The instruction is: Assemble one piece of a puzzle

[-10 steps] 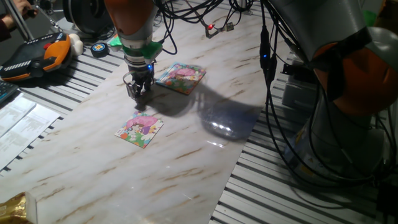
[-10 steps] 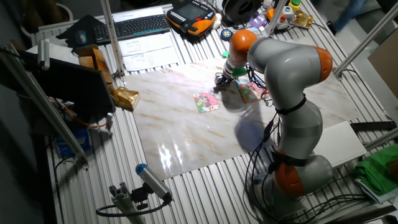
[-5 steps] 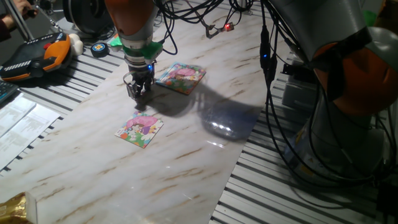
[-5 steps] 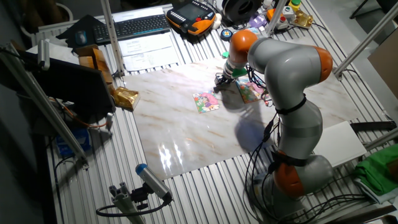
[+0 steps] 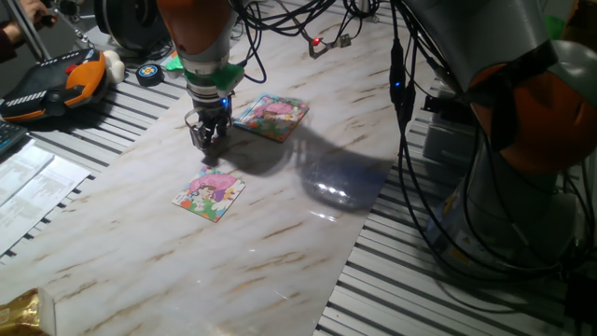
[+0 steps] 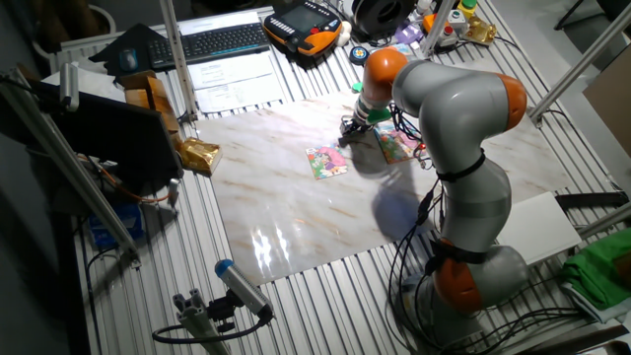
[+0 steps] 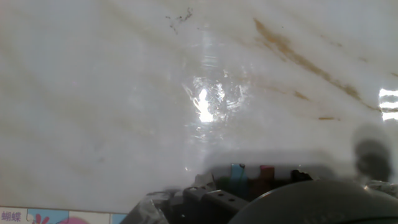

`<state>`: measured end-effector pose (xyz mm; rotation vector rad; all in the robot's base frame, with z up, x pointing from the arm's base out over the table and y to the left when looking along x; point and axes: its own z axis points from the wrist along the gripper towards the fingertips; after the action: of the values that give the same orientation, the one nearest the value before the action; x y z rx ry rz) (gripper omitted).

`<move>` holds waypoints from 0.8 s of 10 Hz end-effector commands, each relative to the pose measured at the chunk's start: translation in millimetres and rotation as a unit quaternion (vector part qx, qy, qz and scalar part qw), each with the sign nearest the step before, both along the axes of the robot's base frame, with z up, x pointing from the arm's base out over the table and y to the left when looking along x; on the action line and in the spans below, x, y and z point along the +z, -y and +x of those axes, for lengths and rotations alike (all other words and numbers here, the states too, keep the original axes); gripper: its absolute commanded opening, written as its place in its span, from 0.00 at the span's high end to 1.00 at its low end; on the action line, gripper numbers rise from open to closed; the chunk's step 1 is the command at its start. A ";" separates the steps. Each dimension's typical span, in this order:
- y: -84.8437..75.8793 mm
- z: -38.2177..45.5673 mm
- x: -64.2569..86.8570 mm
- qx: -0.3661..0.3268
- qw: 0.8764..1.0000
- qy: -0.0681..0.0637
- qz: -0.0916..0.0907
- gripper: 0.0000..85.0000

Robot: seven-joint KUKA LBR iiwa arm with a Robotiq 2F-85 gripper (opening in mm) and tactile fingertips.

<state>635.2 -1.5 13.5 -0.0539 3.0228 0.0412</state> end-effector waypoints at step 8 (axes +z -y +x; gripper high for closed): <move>0.9 0.9 3.1 -0.005 1.000 -0.003 -0.009 0.25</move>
<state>635.6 -2.4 16.1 -0.0388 3.0299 0.0120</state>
